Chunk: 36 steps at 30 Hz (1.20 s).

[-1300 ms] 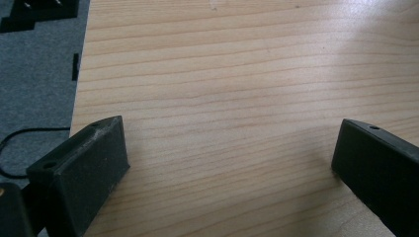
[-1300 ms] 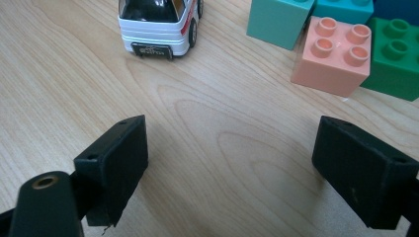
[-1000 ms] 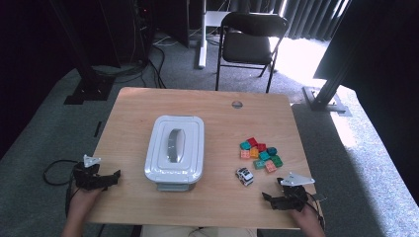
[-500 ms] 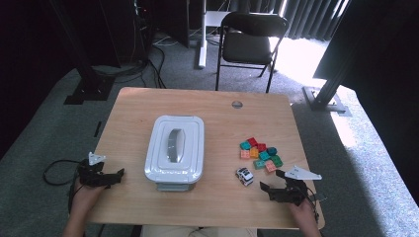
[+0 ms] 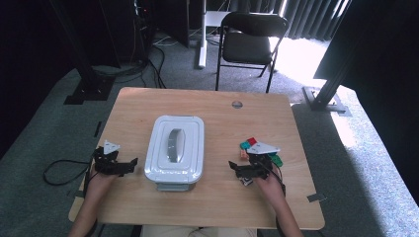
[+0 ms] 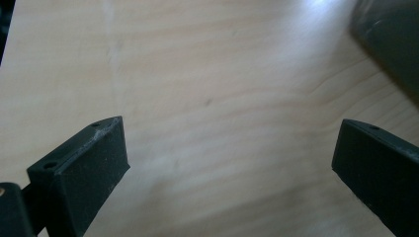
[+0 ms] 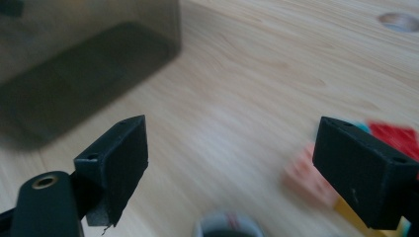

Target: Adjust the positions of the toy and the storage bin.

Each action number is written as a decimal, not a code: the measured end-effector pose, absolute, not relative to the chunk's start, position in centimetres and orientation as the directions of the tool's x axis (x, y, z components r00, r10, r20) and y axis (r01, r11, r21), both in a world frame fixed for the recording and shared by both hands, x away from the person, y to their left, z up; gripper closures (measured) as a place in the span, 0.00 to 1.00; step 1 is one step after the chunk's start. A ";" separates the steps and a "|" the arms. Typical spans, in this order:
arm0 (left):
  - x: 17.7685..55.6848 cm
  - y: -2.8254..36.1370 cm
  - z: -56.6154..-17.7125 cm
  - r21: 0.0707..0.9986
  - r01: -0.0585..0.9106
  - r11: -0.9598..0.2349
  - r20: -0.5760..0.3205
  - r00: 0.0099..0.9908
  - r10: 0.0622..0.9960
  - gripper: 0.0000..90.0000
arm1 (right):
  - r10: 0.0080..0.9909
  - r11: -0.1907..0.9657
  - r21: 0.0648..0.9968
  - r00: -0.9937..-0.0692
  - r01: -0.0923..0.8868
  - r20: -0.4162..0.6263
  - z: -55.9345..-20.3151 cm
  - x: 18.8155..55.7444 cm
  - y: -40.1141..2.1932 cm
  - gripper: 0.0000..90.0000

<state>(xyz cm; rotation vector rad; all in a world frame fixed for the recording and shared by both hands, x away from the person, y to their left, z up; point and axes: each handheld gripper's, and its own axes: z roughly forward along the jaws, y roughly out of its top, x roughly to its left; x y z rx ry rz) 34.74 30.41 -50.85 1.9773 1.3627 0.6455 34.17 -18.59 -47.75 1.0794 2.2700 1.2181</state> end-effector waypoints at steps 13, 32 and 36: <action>37.2 26.5 -50.1 0.763 0.574 -0.298 0.031 0.428 0.903 0.01 | 0.818 0.325 0.783 -0.573 0.531 0.049 -48.4 38.7 -11.6 0.14; 36.5 22.2 -49.0 0.763 0.534 -0.363 0.056 0.505 0.861 0.02 | 0.783 0.356 0.772 -0.619 0.526 0.061 -47.1 37.4 -11.4 0.17; 35.9 20.9 -48.8 0.759 0.518 -0.393 0.081 0.524 0.848 0.02 | 0.781 0.353 0.769 -0.620 0.533 0.072 -47.1 36.9 -12.8 0.17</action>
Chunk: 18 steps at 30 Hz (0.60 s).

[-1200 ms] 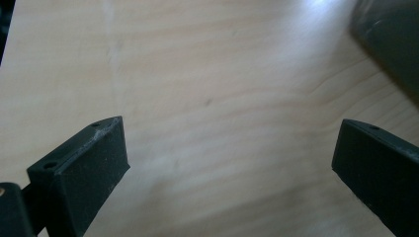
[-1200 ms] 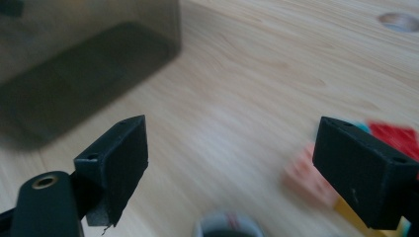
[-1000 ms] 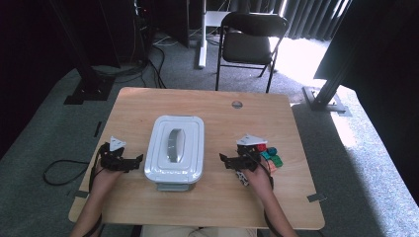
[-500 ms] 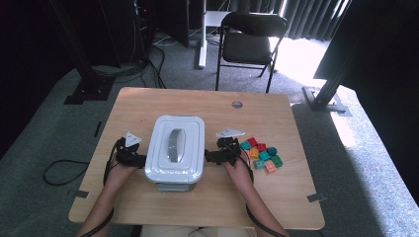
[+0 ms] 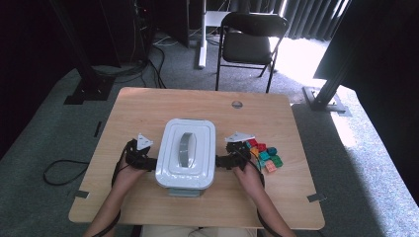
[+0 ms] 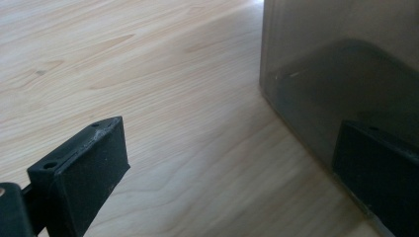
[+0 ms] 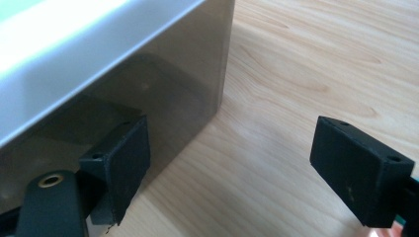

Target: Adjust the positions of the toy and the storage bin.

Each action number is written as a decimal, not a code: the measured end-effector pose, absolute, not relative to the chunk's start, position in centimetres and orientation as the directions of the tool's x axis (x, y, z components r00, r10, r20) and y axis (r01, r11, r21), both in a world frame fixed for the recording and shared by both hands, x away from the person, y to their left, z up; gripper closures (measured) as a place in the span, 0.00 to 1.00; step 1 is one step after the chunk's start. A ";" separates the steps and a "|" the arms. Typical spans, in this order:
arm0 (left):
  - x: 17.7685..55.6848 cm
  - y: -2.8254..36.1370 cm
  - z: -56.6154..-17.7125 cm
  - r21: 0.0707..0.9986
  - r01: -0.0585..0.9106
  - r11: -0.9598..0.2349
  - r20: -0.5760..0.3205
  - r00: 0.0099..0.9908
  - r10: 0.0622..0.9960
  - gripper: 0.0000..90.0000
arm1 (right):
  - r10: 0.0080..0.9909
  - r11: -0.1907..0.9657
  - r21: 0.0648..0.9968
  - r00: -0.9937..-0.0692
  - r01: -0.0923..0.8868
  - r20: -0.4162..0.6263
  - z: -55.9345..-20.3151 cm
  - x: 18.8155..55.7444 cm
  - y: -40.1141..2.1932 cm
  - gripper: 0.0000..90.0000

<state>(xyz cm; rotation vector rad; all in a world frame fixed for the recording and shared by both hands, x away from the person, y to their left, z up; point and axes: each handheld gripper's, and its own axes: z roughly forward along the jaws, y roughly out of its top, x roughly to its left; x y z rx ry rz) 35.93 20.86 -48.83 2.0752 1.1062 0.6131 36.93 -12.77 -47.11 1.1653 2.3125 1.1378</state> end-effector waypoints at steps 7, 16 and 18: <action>35.2 19.3 -48.6 0.750 0.507 -0.425 0.083 0.565 0.821 0.02 | 0.784 0.322 0.765 -0.610 0.558 0.115 -47.4 36.5 -14.7 0.17; 34.3 17.7 -48.2 0.737 0.481 -0.475 0.106 0.612 0.784 0.02 | 0.790 0.333 0.770 -0.607 0.544 0.087 -47.3 34.7 -16.2 0.19; 34.1 17.5 -48.2 0.739 0.480 -0.473 0.101 0.616 0.782 0.02 | 0.790 0.333 0.770 -0.606 0.544 0.087 -47.4 34.2 -16.5 0.19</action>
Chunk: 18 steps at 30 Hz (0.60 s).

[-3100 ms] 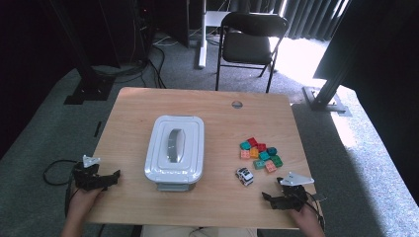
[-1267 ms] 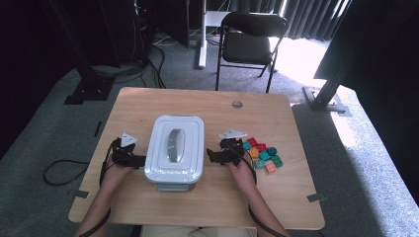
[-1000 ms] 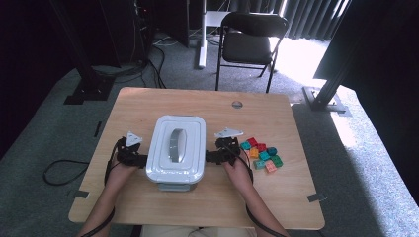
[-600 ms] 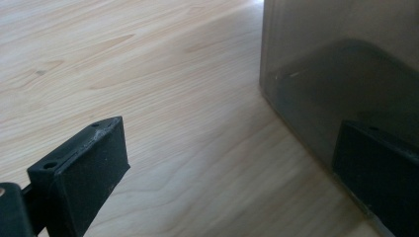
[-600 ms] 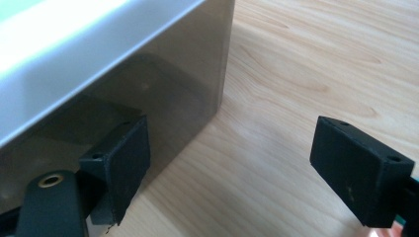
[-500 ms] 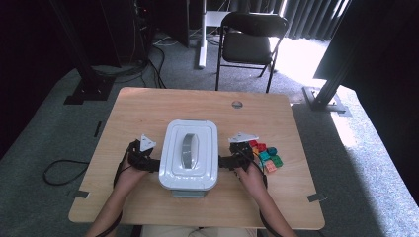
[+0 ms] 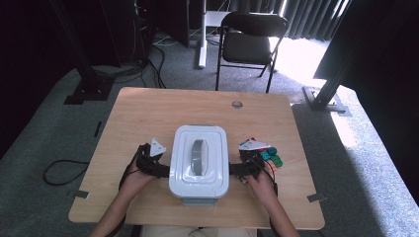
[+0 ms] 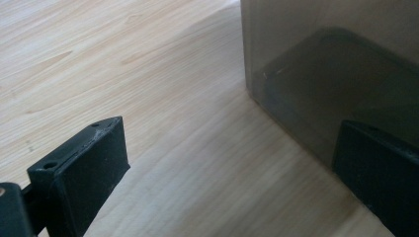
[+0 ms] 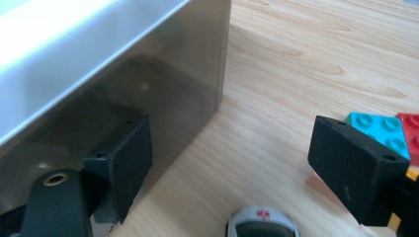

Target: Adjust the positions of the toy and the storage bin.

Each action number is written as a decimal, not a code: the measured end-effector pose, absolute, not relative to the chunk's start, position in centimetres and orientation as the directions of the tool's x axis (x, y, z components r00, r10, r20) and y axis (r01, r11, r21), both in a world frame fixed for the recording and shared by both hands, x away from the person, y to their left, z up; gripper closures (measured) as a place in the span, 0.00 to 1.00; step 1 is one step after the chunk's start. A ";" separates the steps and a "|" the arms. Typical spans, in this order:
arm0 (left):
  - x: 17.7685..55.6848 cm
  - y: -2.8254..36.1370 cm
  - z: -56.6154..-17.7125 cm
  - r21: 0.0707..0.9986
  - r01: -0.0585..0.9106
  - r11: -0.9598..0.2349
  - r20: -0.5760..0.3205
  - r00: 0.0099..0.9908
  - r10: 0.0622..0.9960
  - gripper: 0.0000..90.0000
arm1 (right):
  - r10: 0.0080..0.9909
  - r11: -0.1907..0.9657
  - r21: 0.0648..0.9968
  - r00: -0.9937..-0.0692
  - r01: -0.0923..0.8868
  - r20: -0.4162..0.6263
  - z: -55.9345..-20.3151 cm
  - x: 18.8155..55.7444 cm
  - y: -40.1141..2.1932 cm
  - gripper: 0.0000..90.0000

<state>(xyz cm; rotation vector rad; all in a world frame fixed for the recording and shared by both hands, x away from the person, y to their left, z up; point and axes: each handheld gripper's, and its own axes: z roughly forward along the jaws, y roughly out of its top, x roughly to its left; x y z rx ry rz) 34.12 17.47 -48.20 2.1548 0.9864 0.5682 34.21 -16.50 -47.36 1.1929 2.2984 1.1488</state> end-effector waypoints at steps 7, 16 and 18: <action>33.5 16.9 -48.1 0.742 0.485 -0.462 0.079 0.622 0.779 0.02 | 0.792 0.321 0.775 -0.602 0.545 0.096 -47.6 33.1 -17.3 0.19; 32.6 16.7 -47.8 0.744 0.482 -0.462 0.063 0.639 0.767 0.02 | 0.785 0.313 0.775 -0.609 0.549 0.115 -47.7 32.5 -18.0 0.19; 32.4 16.8 -47.8 0.752 0.468 -0.463 0.060 0.651 0.756 0.01 | 0.784 0.304 0.776 -0.608 0.552 0.125 -47.8 32.5 -18.3 0.17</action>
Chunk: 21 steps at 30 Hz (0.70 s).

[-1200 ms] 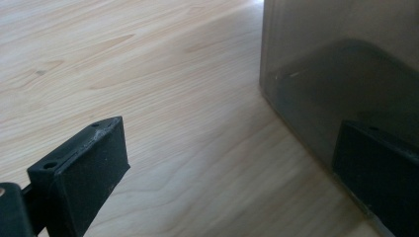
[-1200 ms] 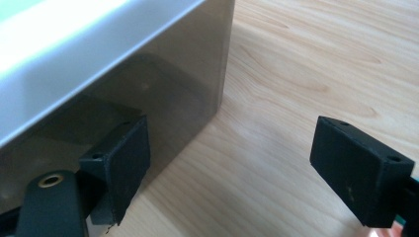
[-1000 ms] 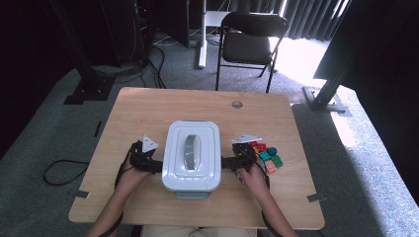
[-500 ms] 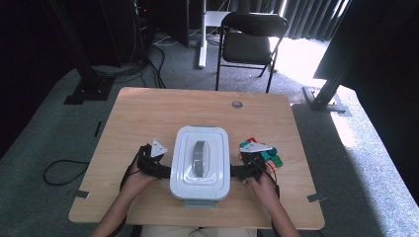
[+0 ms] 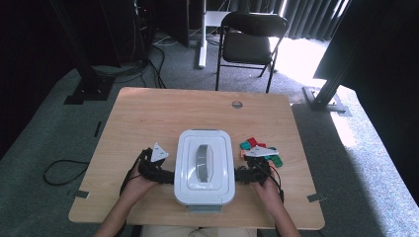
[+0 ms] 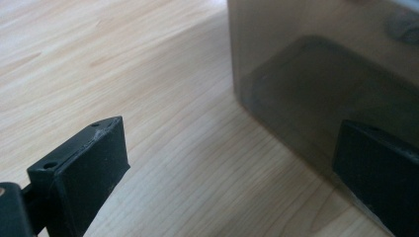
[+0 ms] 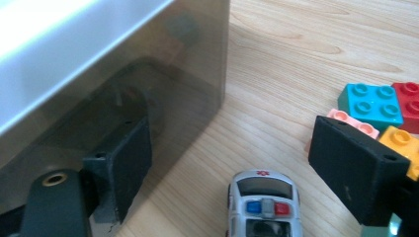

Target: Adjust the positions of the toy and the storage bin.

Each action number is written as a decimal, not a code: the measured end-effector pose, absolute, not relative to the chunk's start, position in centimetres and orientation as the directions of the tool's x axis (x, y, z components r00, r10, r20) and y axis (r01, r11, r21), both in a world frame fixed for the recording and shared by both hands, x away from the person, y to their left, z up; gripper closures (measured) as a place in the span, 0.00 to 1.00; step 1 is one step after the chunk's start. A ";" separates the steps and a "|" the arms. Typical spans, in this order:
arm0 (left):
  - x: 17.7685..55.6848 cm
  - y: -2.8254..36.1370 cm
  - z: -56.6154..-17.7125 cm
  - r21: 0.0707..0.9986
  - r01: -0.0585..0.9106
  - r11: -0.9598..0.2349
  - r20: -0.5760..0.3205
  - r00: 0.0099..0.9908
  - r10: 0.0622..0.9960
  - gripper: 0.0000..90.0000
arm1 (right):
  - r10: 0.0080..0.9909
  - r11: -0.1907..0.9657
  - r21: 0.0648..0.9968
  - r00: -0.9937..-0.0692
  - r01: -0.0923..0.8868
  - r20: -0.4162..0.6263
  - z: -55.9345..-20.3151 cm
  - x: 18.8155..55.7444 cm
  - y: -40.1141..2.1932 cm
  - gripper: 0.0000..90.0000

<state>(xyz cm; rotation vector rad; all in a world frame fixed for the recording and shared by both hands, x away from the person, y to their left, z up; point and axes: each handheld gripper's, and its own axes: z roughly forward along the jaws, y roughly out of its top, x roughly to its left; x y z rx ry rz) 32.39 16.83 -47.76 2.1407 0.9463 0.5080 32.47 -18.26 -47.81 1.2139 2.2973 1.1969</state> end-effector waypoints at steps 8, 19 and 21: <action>32.7 20.3 -49.3 0.782 0.495 -0.379 -0.002 0.610 0.793 0.01 | 0.787 0.306 0.795 -0.609 0.523 0.098 -48.1 32.0 -19.2 0.15; 31.1 25.0 -49.2 0.756 0.571 -0.320 -0.066 0.553 0.831 0.01 | 0.758 0.330 0.808 -0.647 0.489 0.082 -48.9 30.2 -22.9 0.15; 30.7 25.7 -48.8 0.757 0.574 -0.313 -0.069 0.546 0.835 0.01 | 0.745 0.320 0.805 -0.657 0.499 0.111 -49.4 29.9 -23.7 0.15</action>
